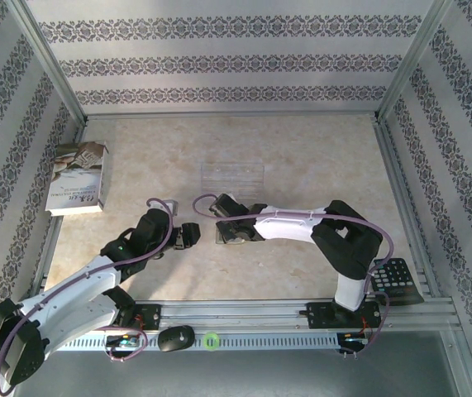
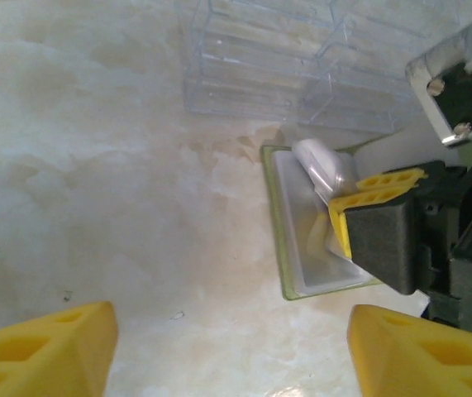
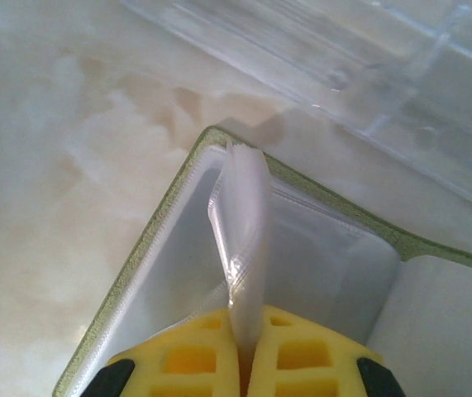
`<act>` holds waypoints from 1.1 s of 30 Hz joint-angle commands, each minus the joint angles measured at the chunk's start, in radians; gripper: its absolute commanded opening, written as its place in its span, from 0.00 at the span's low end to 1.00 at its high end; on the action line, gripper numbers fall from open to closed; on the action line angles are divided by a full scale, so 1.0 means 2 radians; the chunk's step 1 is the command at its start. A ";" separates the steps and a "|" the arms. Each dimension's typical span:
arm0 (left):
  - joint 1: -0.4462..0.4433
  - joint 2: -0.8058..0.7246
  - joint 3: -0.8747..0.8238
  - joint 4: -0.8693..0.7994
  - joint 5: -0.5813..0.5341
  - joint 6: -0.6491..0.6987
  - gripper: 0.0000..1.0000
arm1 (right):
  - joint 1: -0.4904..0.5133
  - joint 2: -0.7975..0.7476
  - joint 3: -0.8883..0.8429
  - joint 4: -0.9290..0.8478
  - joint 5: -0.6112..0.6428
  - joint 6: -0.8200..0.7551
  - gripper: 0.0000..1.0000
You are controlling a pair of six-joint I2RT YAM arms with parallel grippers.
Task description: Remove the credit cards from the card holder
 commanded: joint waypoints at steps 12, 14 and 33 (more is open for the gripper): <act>0.007 0.083 -0.013 0.088 0.066 -0.012 0.26 | 0.009 -0.030 -0.068 0.150 -0.133 0.053 0.00; 0.007 0.101 -0.013 0.104 0.071 -0.014 0.18 | 0.008 -0.035 -0.083 0.170 -0.137 0.061 0.00; -0.002 0.250 0.026 0.152 0.049 -0.023 0.00 | -0.004 -0.063 -0.152 0.254 -0.149 0.102 0.00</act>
